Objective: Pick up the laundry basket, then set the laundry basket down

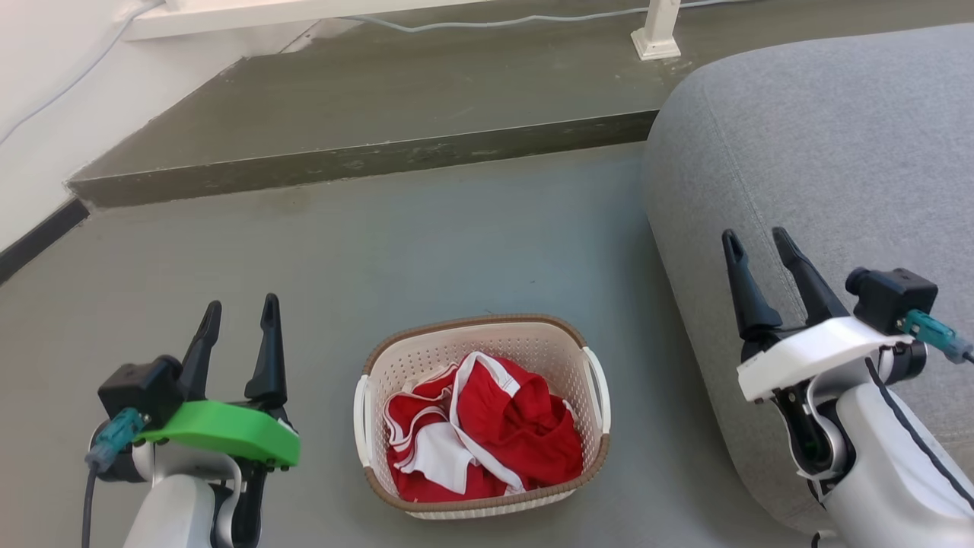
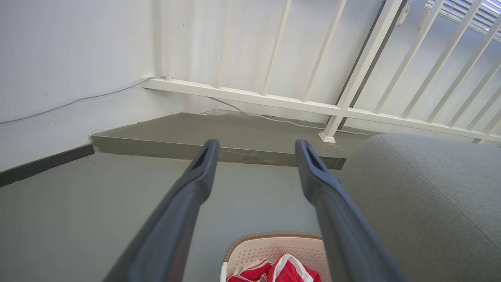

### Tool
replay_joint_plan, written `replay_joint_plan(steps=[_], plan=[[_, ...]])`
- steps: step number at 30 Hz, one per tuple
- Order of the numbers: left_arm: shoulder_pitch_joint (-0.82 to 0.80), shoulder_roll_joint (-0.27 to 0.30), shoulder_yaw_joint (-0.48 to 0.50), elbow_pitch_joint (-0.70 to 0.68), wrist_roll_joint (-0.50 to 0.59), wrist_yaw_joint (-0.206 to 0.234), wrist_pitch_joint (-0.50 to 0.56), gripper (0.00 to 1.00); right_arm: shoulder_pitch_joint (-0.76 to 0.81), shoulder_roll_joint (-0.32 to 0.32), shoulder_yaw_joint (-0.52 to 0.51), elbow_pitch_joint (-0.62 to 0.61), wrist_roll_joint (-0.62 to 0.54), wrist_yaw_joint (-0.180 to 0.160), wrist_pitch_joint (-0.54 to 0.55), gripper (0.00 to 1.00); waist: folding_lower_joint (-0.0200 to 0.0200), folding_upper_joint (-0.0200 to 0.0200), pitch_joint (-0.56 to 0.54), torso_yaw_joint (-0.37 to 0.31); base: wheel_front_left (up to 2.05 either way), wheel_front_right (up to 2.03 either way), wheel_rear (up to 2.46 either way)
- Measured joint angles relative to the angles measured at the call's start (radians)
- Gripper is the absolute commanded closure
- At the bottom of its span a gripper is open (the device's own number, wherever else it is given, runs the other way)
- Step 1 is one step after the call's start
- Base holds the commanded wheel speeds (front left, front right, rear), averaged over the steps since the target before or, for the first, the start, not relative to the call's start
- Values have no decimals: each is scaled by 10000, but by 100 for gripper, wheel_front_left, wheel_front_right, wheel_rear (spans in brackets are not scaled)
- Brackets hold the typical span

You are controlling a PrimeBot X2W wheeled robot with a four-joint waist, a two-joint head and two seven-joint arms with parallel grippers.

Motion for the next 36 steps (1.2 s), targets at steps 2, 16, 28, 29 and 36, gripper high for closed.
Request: replay_joint_plan(steps=[2, 16, 28, 29, 36], plan=[[113, -17, 67, -113, 90, 0, -2, 0, 109, 25, -107, -71, -67, 0, 0, 0, 0, 0, -12, 2, 0, 0, 0], [419, -178, 167, -491, 527, -19, -2, 0, 676, 326, -548, -343, -581, 102, 0, 0, 0, 0, -87, 4, 0, 0, 0], [648, -205, 249, -566, 612, -98, -2, 0, 890, 558, -859, -441, -851, 272, 0, 0, 0, 0, -83, 21, 0, 0, 0], [656, -205, 257, -575, 612, -98, -2, 0, 890, 577, -869, -447, -890, 276, 0, 0, 0, 0, -77, 23, 0, 0, 0], [674, -215, 351, -606, 629, -128, -2, 0, 970, 637, -1032, -479, -1095, 366, 0, 0, 0, 0, -43, 29, 0, 0, 0]])
